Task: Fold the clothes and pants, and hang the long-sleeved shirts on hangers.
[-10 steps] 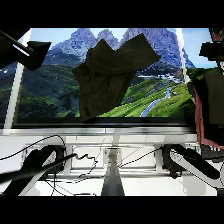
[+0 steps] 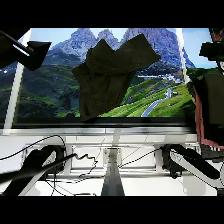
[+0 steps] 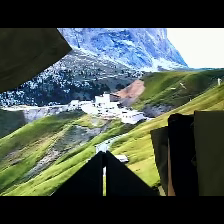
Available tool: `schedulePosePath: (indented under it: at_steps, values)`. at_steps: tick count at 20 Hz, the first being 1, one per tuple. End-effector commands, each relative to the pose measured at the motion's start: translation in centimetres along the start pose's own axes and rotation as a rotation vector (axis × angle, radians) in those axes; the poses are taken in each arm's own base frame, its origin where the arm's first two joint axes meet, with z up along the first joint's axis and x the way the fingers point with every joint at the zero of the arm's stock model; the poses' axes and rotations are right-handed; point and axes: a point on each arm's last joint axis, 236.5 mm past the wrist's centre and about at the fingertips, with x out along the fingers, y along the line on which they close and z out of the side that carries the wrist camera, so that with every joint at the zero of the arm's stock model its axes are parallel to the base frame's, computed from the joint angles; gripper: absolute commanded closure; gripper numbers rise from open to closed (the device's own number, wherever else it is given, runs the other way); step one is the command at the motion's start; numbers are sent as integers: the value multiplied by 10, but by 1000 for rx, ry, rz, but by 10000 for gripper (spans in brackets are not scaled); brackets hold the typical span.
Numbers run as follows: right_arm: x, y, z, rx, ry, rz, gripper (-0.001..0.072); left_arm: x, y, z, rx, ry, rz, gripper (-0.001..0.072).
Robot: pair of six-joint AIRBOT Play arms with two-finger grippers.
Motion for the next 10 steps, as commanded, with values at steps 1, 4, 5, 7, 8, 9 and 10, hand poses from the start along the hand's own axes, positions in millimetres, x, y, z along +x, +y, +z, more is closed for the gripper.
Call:
schedulePosePath:
  at_steps: [1,4,5,7,8,9,10]
  values:
    - [0,1,0,0,0,1,680,0,0,0,1,0,1,-2]
    - [-1,6,15,7,-65,23,680,0,-3,3,-13,-13,-13,-2]
    - [-1,7,26,11,-108,31,680,-1,-8,7,-35,-29,-33,-2]
    - [-3,15,28,24,-117,63,680,-2,-18,16,-146,-63,-79,-2]
    - [-3,19,28,30,-118,81,680,-2,-19,18,-183,-68,-88,-2]
    - [-3,29,26,51,-106,124,680,-2,-20,17,-189,-63,-92,-2]
    - [-5,46,21,70,-79,196,680,-2,-21,17,-197,-62,-94,-2]
